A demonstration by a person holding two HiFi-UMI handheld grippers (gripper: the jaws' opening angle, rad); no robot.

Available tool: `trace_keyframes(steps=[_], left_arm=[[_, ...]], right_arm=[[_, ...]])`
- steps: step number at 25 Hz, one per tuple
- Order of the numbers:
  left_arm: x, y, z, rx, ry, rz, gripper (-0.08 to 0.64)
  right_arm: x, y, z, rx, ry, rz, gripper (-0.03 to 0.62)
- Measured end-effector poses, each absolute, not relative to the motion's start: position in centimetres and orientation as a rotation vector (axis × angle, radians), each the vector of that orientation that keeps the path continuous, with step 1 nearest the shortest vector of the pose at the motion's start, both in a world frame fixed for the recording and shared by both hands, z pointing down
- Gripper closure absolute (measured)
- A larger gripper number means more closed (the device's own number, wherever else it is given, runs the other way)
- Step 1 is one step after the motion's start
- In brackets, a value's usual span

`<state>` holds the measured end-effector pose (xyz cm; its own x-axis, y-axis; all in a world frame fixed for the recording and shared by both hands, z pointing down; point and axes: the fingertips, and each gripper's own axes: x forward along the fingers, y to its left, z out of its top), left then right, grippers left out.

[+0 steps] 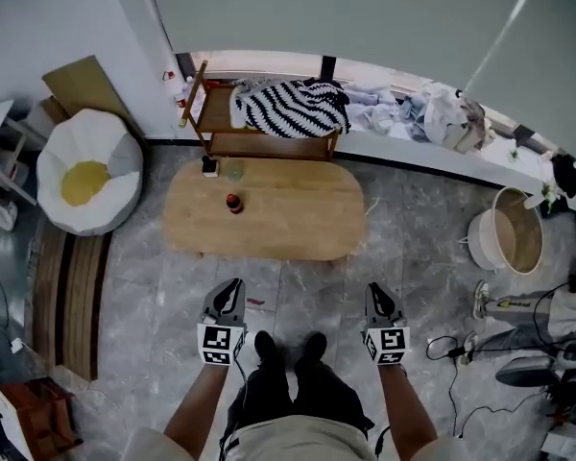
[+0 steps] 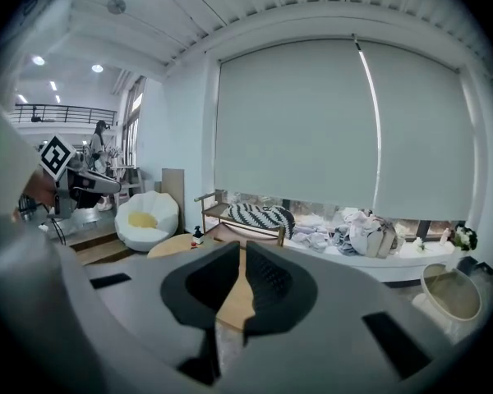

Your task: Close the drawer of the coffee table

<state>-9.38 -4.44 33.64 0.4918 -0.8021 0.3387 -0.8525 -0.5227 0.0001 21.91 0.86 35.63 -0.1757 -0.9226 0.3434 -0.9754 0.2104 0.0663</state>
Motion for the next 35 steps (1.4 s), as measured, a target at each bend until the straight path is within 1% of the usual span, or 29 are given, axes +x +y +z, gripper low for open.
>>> trace_keyframes(steps=[4, 8, 22, 29, 35], left_arm=[[-9.0, -3.8, 30.6, 2.563, -1.371, 0.402, 0.52], [-9.1, -2.7, 28.4, 2.591, -1.329, 0.401, 0.52], [-11.0, -3.7, 20.8, 2.665, -1.406, 0.329, 0.52], [-11.7, -3.7, 17.3, 2.708, -1.439, 0.281, 0.52], [-11.6, -4.1, 16.4, 2.712, -1.441, 0.256, 0.52]], right_arm=[[21.8, 0.4, 31.9, 1.754, -2.17, 0.132, 0.552], [22.2, 0.4, 29.3, 1.777, -2.175, 0.109, 0.554], [23.2, -0.3, 20.1, 1.838, -2.238, -0.017, 0.554], [24.5, 1.2, 17.6, 1.903, -2.237, -0.05, 0.554], [25.6, 1.5, 16.4, 1.914, -2.209, -0.084, 0.554]])
